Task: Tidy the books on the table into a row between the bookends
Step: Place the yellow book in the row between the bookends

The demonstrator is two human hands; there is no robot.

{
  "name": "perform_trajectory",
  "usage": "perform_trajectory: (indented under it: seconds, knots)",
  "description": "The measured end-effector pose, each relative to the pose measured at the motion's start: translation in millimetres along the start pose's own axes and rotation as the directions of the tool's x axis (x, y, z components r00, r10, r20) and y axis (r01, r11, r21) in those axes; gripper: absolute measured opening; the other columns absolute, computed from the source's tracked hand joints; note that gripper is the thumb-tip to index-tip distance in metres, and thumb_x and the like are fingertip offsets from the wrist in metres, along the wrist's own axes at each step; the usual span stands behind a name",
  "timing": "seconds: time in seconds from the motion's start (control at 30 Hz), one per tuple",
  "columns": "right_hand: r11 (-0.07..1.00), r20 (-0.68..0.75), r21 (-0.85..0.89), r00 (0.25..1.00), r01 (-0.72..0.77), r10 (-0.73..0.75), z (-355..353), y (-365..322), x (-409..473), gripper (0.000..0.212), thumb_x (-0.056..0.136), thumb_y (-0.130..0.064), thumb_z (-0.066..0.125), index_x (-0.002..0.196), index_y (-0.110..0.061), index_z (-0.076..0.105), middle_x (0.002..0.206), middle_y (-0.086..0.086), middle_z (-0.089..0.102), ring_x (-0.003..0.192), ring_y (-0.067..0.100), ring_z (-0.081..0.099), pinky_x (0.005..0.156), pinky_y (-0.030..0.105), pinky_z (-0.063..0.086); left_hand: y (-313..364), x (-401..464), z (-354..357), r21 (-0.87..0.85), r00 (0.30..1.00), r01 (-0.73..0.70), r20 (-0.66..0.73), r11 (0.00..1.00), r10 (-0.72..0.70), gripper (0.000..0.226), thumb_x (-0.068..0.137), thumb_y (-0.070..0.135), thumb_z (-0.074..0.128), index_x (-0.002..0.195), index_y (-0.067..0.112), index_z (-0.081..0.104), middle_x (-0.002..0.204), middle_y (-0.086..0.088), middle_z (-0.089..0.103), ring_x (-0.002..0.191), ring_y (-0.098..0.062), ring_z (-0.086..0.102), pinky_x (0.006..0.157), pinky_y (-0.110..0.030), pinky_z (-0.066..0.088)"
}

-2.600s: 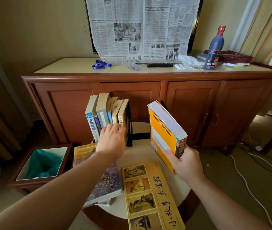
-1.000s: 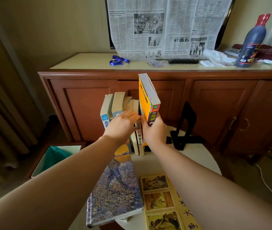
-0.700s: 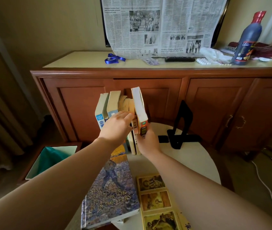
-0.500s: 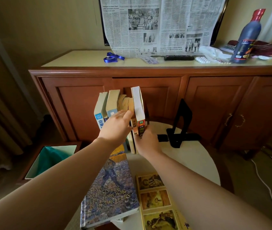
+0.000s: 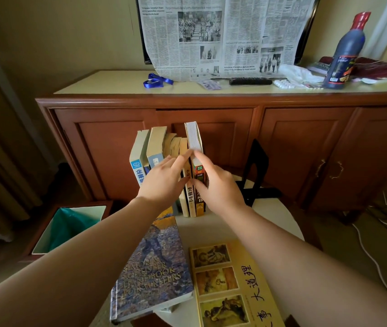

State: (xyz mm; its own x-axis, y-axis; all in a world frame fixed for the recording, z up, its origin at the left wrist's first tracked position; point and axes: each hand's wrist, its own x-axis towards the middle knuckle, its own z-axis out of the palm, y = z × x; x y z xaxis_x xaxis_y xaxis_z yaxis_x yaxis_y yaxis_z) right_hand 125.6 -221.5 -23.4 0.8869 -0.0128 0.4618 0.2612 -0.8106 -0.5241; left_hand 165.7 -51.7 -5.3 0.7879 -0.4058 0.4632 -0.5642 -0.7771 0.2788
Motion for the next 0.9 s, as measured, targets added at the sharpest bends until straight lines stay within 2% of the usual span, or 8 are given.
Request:
perform_trajectory:
  seconds: [0.23, 0.4, 0.53, 0.63, 0.7, 0.77, 0.83, 0.9]
  knots:
    - [0.991, 0.015, -0.131, 1.0, -0.018, 0.02, -8.6, -4.0, 37.6, 0.053, 0.106, -0.042, 0.05, 0.157, -0.043, 0.033, 0.11, 0.001, 0.064, 0.093, 0.025, 0.064, 0.065, 0.035, 0.049, 1.5, -2.5, 3.5, 0.023, 0.999, -0.045, -0.029, 0.999, 0.045, 0.052, 0.092, 0.019, 0.077, 0.14, 0.014, 0.057, 0.14, -0.008, 0.064, 0.134, -0.032, 0.056, 0.107, -0.043, 0.049]
    - [0.962, 0.031, -0.272, 0.999, -0.028, 0.038, -9.4, -15.6, 39.7, 0.048, 0.109, -0.044, 0.039, 0.156, -0.044, 0.029, 0.106, -0.004, 0.044, 0.098, 0.026, 0.059, 0.066, 0.034, 0.042, -2.2, -6.6, 12.9, 0.08, 0.991, -0.097, -0.088, 0.992, 0.104, 0.06, 0.08, 0.008, 0.087, 0.136, 0.005, 0.064, 0.143, -0.015, 0.063, 0.134, -0.034, 0.059, 0.116, -0.04, 0.027]
    - [0.962, 0.117, -0.265, 0.988, -0.064, 0.098, -14.1, -13.8, 36.3, 0.067, 0.105, -0.044, 0.046, 0.16, -0.048, 0.008, 0.122, 0.004, 0.048, 0.105, 0.028, 0.059, 0.068, 0.035, 0.044, -1.7, -9.1, 6.6, 0.0, 0.992, -0.098, -0.084, 0.995, 0.098, 0.052, 0.089, 0.003, 0.075, 0.139, 0.01, 0.063, 0.147, -0.01, 0.06, 0.141, -0.029, 0.05, 0.12, -0.042, 0.036]
    - [0.96, 0.132, -0.259, 0.98, -0.109, 0.147, -15.6, -8.0, 20.3, 0.097, 0.098, -0.05, 0.061, 0.16, -0.042, -0.013, 0.135, 0.009, 0.048, 0.109, 0.028, 0.059, 0.066, 0.037, 0.05, -9.2, -22.2, -8.3, 0.035, 0.977, -0.02, -0.214, 0.999, 0.027, 0.039, 0.089, 0.014, 0.076, 0.127, 0.015, 0.068, 0.125, -0.009, 0.062, 0.117, -0.031, 0.054, 0.096, -0.044, 0.048]
    - [0.954, 0.048, -0.197, 0.969, -0.228, 0.242, -14.2, -5.7, 0.8, 0.096, 0.095, -0.053, 0.066, 0.163, -0.031, 0.001, 0.138, 0.007, 0.053, 0.108, 0.024, 0.064, 0.067, 0.035, 0.056, -19.9, -34.9, -15.8, 0.003, 0.948, 0.145, -0.285, 0.989, -0.138, 0.032, 0.088, 0.025, 0.076, 0.117, 0.016, 0.067, 0.112, -0.005, 0.06, 0.105, -0.028, 0.053, 0.087, -0.043, 0.046]
    - [0.927, 0.019, -0.13, 0.934, -0.352, 0.357, -9.1, -6.9, -25.2, 0.065, 0.095, -0.056, 0.063, 0.147, -0.025, 0.038, 0.116, 0.0, 0.066, 0.09, 0.017, 0.068, 0.063, 0.033, 0.058, -30.5, -51.5, -16.6, -0.025, 0.926, 0.331, -0.184, 0.943, -0.33, 0.029, 0.089, 0.037, 0.073, 0.111, 0.02, 0.063, 0.108, -0.001, 0.06, 0.103, -0.026, 0.053, 0.086, -0.043, 0.047]
    - [0.899, 0.136, -0.075, 0.889, -0.431, 0.438, 3.7, -10.3, -53.3, 0.046, 0.093, -0.067, 0.057, 0.112, -0.026, 0.057, 0.088, -0.006, 0.066, 0.072, 0.014, 0.064, 0.063, 0.035, 0.057, -37.9, -72.1, -13.8, 0.032, 0.882, 0.471, -0.028, 0.881, -0.471, 0.035, 0.089, 0.049, 0.069, 0.111, 0.023, 0.062, 0.111, -0.001, 0.058, 0.108, -0.028, 0.053, 0.092, -0.046, 0.048]
    - [0.887, 0.305, -0.001, 0.844, -0.462, 0.441, 16.0, -19.0, -79.0, 0.06, 0.083, -0.083, 0.052, 0.093, -0.025, 0.061, 0.084, -0.006, 0.066, 0.073, 0.013, 0.064, 0.069, 0.036, 0.057, -39.8, -94.3, -9.4, 0.053, 0.831, 0.55, 0.07, 0.834, -0.552, 0.038, 0.091, 0.053, 0.066, 0.116, 0.025, 0.063, 0.116, -0.003, 0.057, 0.116, -0.03, 0.051, 0.097, -0.047, 0.047]
